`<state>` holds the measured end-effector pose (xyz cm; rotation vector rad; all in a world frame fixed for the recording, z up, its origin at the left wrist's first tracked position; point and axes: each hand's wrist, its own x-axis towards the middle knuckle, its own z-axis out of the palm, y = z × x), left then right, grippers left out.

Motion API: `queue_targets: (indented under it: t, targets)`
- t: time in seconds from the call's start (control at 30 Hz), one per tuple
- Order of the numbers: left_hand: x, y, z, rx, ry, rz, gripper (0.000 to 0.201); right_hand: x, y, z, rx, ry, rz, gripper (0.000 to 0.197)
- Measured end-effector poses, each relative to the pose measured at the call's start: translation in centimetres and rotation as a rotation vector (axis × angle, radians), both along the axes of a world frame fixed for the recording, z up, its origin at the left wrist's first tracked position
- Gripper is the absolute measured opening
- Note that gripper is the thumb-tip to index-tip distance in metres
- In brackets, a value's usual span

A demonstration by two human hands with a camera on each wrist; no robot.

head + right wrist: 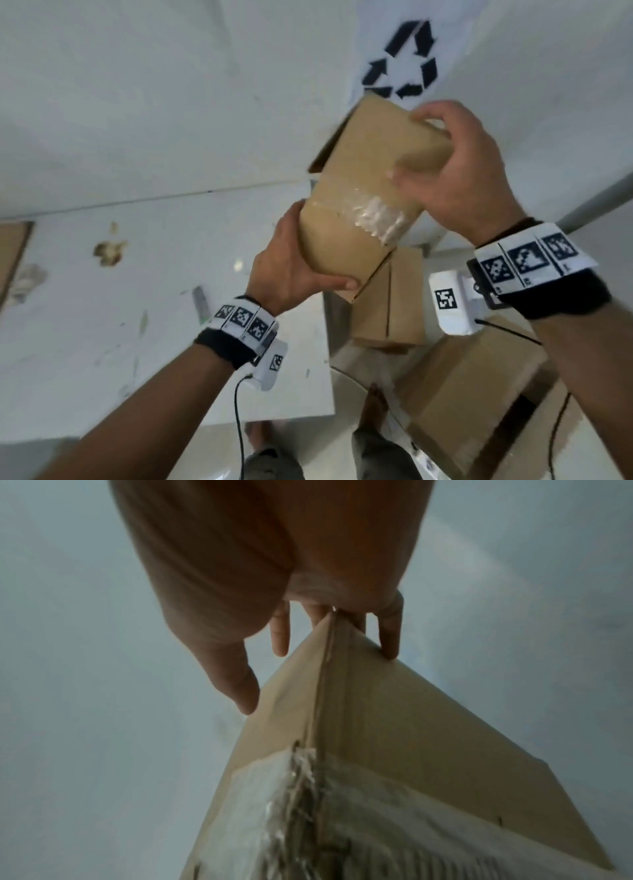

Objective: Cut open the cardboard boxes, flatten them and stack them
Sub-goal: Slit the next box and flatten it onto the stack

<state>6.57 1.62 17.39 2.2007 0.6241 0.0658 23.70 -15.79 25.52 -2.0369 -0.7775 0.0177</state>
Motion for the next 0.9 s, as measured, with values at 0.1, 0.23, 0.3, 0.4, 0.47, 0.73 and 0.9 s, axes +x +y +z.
queue_targets:
  t: [0.1,0.23,0.3,0.4,0.47,0.73,0.9]
  targets:
    - [-7.4,4.9,1.0,-0.192,-0.186,0.228,0.121,-5.8,8.1,3.4,0.098,-0.169,0.167,0.06]
    - [-19.7,12.3,-0.4,-0.32,-0.271,0.468,0.114,-17.1,21.4,4.2,0.152,-0.232,0.438,0.058]
    - [-26.1,16.1,-1.9,-0.369,-0.28,0.557,0.111,-24.1,28.6,3.0,0.111,-0.28,0.563,0.06]
    - [-34.3,20.1,-5.9,-0.455,-0.179,0.696,0.107,-34.7,38.3,-1.2,-0.031,-0.315,0.77,0.061]
    - [-38.0,21.6,-9.2,-0.491,-0.013,0.736,0.095,-41.3,42.7,-5.3,-0.17,-0.285,0.92,0.061]
    - [-46.9,25.9,-14.6,-0.548,0.427,0.408,0.023,-49.2,40.9,-20.7,-0.779,-0.166,1.067,0.067]
    - [-48.9,30.9,-10.6,0.006,0.221,0.697,0.015,-42.8,38.9,-20.6,-0.244,0.161,0.718,0.022]
